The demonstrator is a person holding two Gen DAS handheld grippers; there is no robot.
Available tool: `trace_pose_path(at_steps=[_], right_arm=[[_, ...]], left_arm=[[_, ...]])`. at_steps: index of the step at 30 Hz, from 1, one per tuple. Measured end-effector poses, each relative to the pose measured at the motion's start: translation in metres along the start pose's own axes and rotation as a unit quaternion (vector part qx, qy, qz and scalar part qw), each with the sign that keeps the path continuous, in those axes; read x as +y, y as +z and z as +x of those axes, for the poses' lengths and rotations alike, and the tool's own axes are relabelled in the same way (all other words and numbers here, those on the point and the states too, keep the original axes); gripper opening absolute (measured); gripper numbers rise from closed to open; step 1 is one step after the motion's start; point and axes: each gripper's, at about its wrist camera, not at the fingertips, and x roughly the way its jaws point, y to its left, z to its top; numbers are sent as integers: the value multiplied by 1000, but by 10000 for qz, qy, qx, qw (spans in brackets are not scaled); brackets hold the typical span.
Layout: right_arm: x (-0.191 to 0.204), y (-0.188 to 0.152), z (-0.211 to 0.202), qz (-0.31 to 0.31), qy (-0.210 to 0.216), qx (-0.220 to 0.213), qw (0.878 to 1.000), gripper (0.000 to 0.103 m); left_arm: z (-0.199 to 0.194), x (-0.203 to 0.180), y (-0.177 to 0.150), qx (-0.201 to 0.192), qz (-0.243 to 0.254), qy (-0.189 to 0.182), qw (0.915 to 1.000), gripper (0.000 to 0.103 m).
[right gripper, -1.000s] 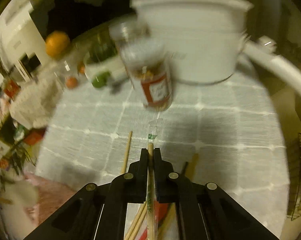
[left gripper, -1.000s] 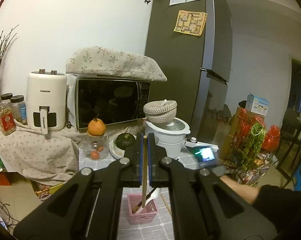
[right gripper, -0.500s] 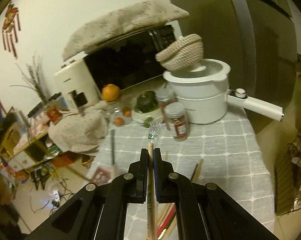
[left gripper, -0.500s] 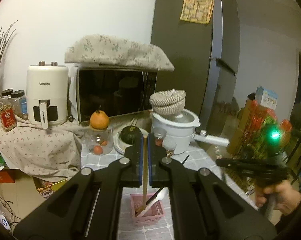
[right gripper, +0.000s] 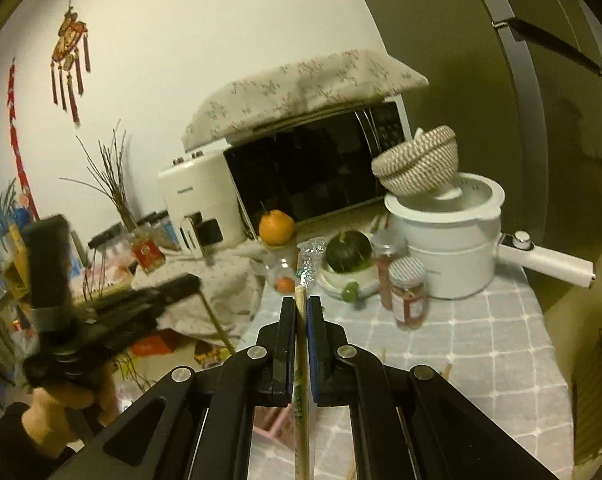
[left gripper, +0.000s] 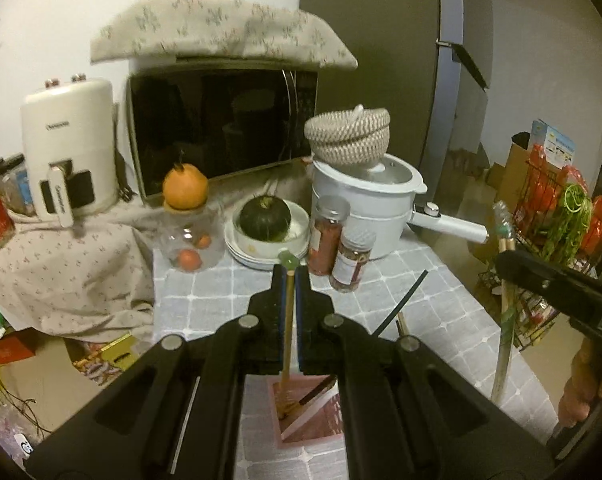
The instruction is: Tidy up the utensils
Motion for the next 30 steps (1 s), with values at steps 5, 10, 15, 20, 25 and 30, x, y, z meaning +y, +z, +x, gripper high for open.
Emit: trace_pose_path(at_steps=[5,10,15,20,25,30], right_arm=[[3,1,5,99,-14,-202,9997,5],[5,1,7,223,-74,-415,9989,5],[13,-3,12,265,-240,-732,9967,5],[20,-9,17,492,-425,-1182,9909,5],[29,-17,34,678,-636,-1683,9813,5],[37,-33,49,646,-933,-2122,9706,5]], left_arm=[[7,9,1,137,-334,-232,9991,12],[-13,12,1,198,-330,-154,9991,39],[-23,24,-15,867,-418,420,9945,69],[-19,47,-50,1365,-604,761,9859,76],[-14,66,-73,1709,-887,717,9787,76],[-15,71,-76,1744,-1069,580,9771,76]])
